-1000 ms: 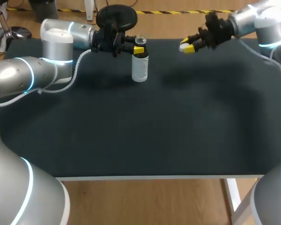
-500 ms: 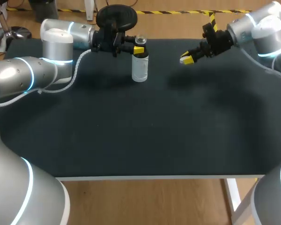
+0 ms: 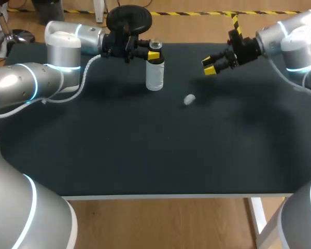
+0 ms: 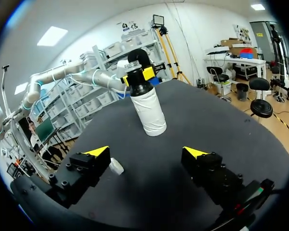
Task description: Unscrew the bottle cap
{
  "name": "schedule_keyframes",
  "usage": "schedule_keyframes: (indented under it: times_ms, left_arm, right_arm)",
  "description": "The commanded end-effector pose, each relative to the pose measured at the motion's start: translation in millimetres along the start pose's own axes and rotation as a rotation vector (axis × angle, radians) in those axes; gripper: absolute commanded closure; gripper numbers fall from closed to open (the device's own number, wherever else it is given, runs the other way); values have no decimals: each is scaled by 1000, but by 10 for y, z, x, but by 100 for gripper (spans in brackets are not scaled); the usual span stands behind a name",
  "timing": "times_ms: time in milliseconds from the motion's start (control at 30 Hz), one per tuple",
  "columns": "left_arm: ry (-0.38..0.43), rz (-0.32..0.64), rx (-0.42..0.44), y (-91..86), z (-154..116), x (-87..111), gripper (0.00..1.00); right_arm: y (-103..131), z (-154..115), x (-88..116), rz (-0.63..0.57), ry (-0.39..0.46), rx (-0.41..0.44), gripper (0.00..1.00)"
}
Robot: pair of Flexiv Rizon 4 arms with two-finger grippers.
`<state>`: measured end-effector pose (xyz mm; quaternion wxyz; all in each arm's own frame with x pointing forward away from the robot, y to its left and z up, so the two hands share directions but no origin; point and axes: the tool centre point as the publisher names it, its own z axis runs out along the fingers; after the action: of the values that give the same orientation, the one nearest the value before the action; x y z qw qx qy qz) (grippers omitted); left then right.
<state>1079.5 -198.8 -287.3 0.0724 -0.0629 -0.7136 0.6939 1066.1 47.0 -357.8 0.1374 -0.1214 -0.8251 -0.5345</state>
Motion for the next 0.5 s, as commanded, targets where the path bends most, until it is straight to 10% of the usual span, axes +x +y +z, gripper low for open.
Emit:
schedule_keyframes:
  times_ms: [33,333,367,400,500]
  left_arm:
    - [5,0,2,16,3,-30,100]
    - [5,0,2,16,3,-30,100]
    - [5,0,2,16,3,-30,67]
    - [5,0,2,16,3,-30,3]
    - [5,0,2,16,3,-30,0]
  right_arm:
    - [41,-11,77,-5,-231,-7,0]
    - [55,-5,80,-8,-227,-7,0]
    - [55,-5,80,-8,-227,-7,0]
    - [55,-5,80,-8,-227,-7,0]
    - [55,-5,80,-8,-227,-7,0]
